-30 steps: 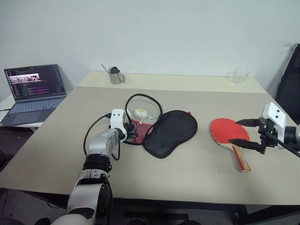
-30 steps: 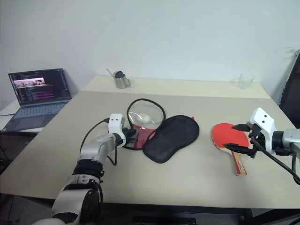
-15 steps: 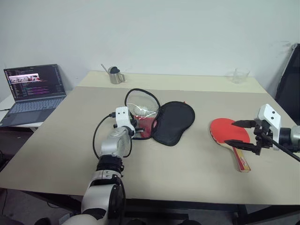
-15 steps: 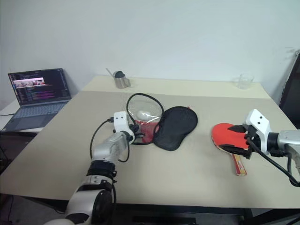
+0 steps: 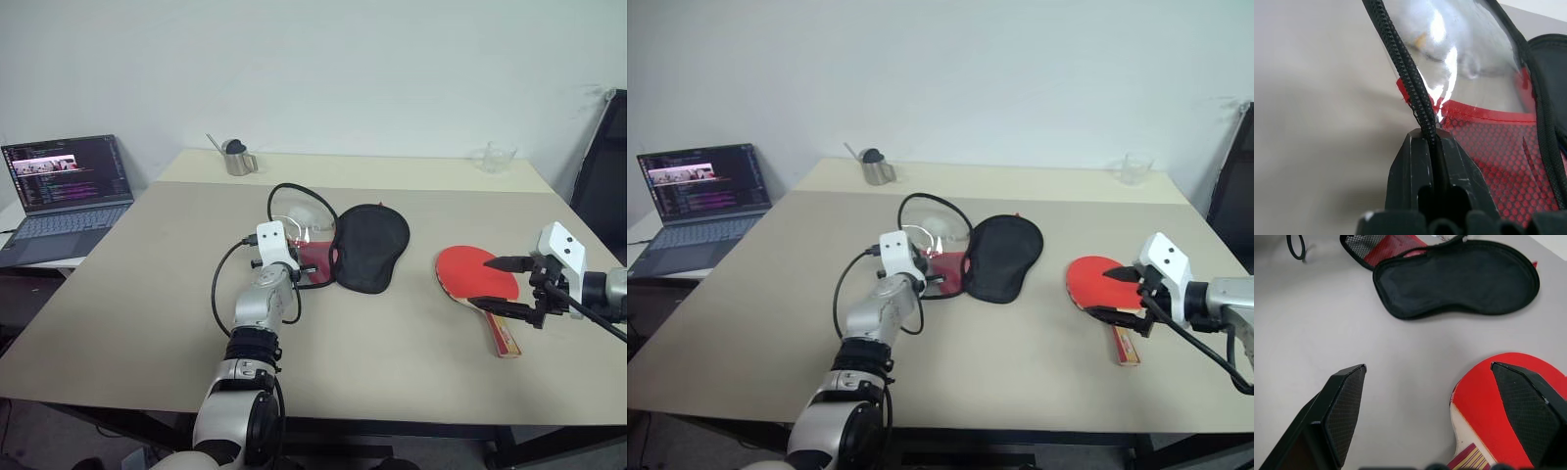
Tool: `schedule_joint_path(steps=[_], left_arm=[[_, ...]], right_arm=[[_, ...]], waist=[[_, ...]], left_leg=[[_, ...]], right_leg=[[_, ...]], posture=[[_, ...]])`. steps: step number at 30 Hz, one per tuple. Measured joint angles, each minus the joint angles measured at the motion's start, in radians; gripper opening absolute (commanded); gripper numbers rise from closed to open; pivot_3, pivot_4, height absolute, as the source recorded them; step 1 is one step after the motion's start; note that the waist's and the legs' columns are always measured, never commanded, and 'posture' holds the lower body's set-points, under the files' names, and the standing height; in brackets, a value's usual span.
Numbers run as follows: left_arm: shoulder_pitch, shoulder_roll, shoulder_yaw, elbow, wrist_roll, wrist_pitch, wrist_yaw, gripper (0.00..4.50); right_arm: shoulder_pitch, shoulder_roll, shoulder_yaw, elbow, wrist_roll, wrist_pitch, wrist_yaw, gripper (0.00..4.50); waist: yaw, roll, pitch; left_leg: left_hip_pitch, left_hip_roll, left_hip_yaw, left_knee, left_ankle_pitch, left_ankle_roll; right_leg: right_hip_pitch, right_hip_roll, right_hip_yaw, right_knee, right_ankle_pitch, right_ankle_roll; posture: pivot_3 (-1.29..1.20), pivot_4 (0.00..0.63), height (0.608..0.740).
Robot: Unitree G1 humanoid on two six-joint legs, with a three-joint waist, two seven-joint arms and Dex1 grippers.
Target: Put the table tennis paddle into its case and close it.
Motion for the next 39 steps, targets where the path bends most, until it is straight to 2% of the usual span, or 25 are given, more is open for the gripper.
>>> schedule_joint_path(steps=[16, 20, 29, 32, 35, 39], left_arm=[[0.044, -0.062, -0.035, -0.107, 0.001, 0.043, 0.038, 0.03], [0.051, -0.062, -0.035, -0.117, 0.000, 0.056, 0.039, 1.11], [0.063, -0.027, -0.058, -0.147, 0.008, 0.070, 0.020, 4.46], [0.064, 0.010, -0.073, -0.158, 0.013, 0.070, -0.014, 4.46], [0.093, 0.110, -0.137, -0.251, -0.006, 0.076, -0.191, 4.46], [0.144, 0.371, -0.208, -0.423, -0.101, 0.117, -0.569, 4.46]], right_arm=[[0.000, -0.001, 0.000, 0.000, 0.000, 0.000, 0.002, 4.50], [0.000, -0.001, 0.000, 0.000, 0.000, 0.000, 0.003, 4.50], [0.004, -0.001, 0.000, -0.001, 0.000, 0.000, 0.003, 4.50], [0.008, -0.001, 0.000, -0.002, 0.000, 0.001, 0.002, 4.50], [0.022, -0.001, -0.007, -0.020, 0.002, 0.010, -0.008, 4.50], [0.081, -0.001, -0.042, -0.038, -0.008, 0.075, -0.083, 4.50]], waist=[[0.001, 0.000, 0.000], [0.001, 0.000, 0.000], [0.001, -0.001, 0.000], [0.000, -0.001, 0.000], [-0.001, -0.001, 0.000], [-0.005, 0.000, 0.000]], left_leg=[[0.000, -0.001, 0.000, 0.000, 0.000, 0.000], [0.000, -0.001, 0.000, 0.000, 0.000, 0.000], [0.000, -0.001, 0.000, 0.000, 0.000, 0.000], [0.000, -0.001, 0.000, 0.000, 0.000, 0.000], [0.000, 0.000, 0.000, -0.001, 0.000, 0.000], [0.000, 0.002, 0.000, -0.002, 0.000, -0.001]], right_leg=[[0.000, 0.000, 0.000, 0.000, 0.000, 0.000], [0.000, 0.000, 0.000, 0.000, 0.000, 0.000], [0.000, 0.000, 0.000, 0.000, 0.000, 0.000], [0.000, 0.000, 0.000, 0.000, 0.000, 0.000], [-0.001, 0.001, 0.000, -0.001, 0.000, 0.000], [-0.001, 0.001, 0.000, 0.000, -0.001, -0.002]], posture=[[0.00, 0.150, 0.740], [0.00, 0.150, 0.740], [0.00, 0.150, 0.740], [0.00, 0.150, 0.740], [0.00, 0.150, 0.740], [0.00, 0.150, 0.740]])
